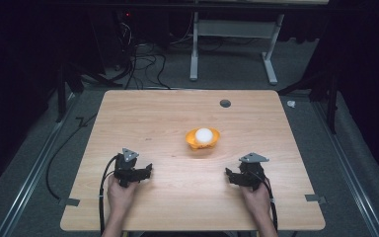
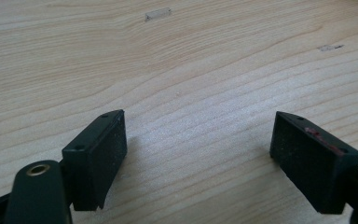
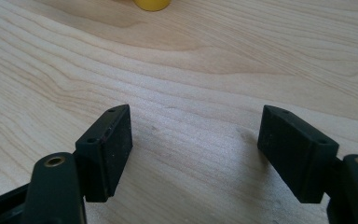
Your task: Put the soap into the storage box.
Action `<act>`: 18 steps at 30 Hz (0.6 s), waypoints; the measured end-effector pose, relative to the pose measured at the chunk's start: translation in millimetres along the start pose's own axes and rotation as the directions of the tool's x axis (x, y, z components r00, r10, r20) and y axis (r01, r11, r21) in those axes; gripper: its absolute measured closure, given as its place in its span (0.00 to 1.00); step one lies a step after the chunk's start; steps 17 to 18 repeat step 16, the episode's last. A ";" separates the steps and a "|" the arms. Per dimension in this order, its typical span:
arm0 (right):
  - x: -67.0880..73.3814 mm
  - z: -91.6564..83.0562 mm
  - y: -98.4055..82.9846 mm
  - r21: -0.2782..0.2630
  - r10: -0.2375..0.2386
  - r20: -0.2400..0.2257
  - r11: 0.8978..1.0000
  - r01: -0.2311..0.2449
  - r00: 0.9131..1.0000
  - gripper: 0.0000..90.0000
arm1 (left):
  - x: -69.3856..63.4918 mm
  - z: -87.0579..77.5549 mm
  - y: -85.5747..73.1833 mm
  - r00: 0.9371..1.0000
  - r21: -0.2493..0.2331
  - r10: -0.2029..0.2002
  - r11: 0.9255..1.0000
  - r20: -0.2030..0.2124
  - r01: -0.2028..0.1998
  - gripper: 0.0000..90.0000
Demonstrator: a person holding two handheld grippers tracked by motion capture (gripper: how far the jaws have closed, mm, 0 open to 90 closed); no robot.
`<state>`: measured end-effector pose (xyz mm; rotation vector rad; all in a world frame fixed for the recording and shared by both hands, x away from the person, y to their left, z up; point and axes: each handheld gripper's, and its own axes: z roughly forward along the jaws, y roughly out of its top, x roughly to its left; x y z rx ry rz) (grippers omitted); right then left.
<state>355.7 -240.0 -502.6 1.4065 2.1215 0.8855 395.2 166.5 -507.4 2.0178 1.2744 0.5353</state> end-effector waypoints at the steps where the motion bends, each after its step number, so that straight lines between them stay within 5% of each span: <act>1: 0.0 0.0 0.0 0.000 0.000 -0.001 1.000 0.000 1.000 0.30 | 0.0 0.0 0.0 1.000 0.000 0.000 1.000 0.000 0.000 0.21; 18: 0.6 0.2 0.1 0.000 -0.021 -0.021 1.000 0.021 1.000 0.30 | 0.1 0.0 0.0 1.000 0.000 0.001 1.000 0.000 -0.001 0.21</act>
